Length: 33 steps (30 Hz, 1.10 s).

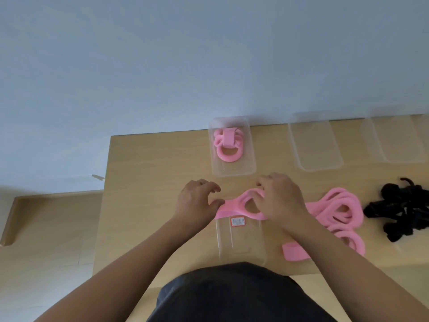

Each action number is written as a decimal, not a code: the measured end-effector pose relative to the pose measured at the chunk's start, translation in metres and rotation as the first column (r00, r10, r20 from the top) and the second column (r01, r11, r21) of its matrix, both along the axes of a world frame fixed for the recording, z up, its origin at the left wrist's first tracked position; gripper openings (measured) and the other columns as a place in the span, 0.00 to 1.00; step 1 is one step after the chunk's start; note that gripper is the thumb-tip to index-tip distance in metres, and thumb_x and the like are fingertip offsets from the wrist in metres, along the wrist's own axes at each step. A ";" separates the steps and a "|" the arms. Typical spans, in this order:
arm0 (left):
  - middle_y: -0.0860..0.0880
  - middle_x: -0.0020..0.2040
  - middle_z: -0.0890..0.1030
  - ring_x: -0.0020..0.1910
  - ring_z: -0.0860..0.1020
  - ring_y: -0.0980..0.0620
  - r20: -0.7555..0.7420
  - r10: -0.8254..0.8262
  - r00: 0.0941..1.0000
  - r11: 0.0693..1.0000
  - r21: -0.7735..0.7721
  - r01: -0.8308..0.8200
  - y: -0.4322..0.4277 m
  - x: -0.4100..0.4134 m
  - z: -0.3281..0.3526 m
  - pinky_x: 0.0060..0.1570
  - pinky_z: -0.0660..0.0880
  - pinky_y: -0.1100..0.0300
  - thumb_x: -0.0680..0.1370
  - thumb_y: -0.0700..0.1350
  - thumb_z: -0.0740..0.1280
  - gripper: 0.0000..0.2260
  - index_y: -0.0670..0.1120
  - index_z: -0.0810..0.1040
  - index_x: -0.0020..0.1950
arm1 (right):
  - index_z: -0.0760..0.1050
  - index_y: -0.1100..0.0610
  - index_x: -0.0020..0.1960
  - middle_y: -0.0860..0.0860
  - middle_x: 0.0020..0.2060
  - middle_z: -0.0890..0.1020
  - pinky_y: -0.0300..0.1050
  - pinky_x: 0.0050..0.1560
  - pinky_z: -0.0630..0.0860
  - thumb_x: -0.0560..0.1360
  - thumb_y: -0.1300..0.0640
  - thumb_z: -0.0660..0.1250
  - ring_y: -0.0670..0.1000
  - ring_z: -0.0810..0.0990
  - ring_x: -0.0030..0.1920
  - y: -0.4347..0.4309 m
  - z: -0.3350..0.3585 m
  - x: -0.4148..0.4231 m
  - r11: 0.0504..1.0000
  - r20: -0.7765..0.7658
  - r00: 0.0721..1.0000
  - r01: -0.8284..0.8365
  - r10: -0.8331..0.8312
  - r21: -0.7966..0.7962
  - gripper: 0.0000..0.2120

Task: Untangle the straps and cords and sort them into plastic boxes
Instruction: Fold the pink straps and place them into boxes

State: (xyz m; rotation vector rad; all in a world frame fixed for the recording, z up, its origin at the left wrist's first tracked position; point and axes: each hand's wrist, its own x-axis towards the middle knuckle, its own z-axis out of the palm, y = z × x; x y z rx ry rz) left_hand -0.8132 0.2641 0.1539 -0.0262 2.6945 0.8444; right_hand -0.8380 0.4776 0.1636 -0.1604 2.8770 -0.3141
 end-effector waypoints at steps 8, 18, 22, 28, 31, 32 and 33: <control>0.48 0.73 0.73 0.72 0.67 0.45 0.115 -0.287 0.951 0.944 -0.136 0.302 0.015 0.007 0.004 0.68 0.67 0.53 0.76 0.58 0.74 0.34 0.50 0.68 0.78 | 0.70 0.58 0.56 0.55 0.49 0.80 0.50 0.44 0.72 0.75 0.58 0.65 0.58 0.77 0.49 -0.001 0.007 0.019 0.994 0.068 0.994 0.090 -0.086 -0.054 0.11; 0.56 0.54 0.81 0.56 0.80 0.53 0.017 -0.078 0.997 0.940 0.333 0.068 0.007 -0.005 0.076 0.59 0.77 0.57 0.76 0.43 0.75 0.13 0.52 0.78 0.59 | 0.80 0.53 0.49 0.48 0.40 0.83 0.38 0.40 0.75 0.74 0.64 0.70 0.47 0.79 0.40 -0.023 0.125 0.018 0.703 -0.130 0.971 0.049 -0.199 -0.710 0.07; 0.55 0.56 0.81 0.55 0.80 0.54 -0.094 -0.056 0.994 0.875 0.475 0.094 0.006 -0.010 0.124 0.53 0.78 0.57 0.77 0.47 0.75 0.16 0.54 0.76 0.62 | 0.81 0.49 0.47 0.41 0.41 0.84 0.33 0.43 0.76 0.74 0.66 0.68 0.41 0.81 0.42 -0.032 0.180 0.021 0.639 -0.221 0.958 -0.055 -0.183 -0.767 0.12; 0.44 0.47 0.85 0.45 0.78 0.51 -0.101 -0.112 0.989 0.754 0.639 0.151 0.004 -0.005 0.180 0.48 0.70 0.55 0.82 0.45 0.70 0.07 0.42 0.83 0.50 | 0.81 0.47 0.51 0.50 0.44 0.85 0.50 0.51 0.78 0.75 0.60 0.70 0.53 0.82 0.46 -0.034 0.244 0.034 0.565 -0.362 0.904 -0.182 -0.226 -0.805 0.09; 0.46 0.47 0.88 0.47 0.84 0.46 -0.146 -0.121 0.982 0.673 0.715 0.190 0.003 0.003 0.204 0.51 0.75 0.52 0.82 0.44 0.68 0.09 0.38 0.82 0.50 | 0.83 0.48 0.54 0.46 0.46 0.86 0.43 0.50 0.78 0.78 0.58 0.67 0.46 0.84 0.48 -0.034 0.267 0.041 0.515 -0.384 0.887 -0.211 -0.257 -0.831 0.09; 0.45 0.47 0.88 0.49 0.85 0.43 -0.165 -0.109 0.980 0.646 0.738 0.196 0.003 0.006 0.212 0.53 0.77 0.52 0.82 0.44 0.68 0.09 0.38 0.81 0.50 | 0.84 0.49 0.54 0.45 0.46 0.86 0.42 0.50 0.78 0.79 0.58 0.66 0.46 0.84 0.48 -0.034 0.274 0.045 0.492 -0.390 0.884 -0.228 -0.258 -0.840 0.10; 0.45 0.46 0.88 0.50 0.85 0.42 -0.186 -0.092 0.978 0.623 0.755 0.203 0.003 0.008 0.219 0.54 0.78 0.51 0.82 0.43 0.68 0.09 0.38 0.81 0.49 | 0.84 0.48 0.53 0.46 0.46 0.87 0.42 0.52 0.78 0.79 0.57 0.64 0.47 0.84 0.48 -0.035 0.279 0.048 0.471 -0.398 0.881 -0.247 -0.255 -0.847 0.11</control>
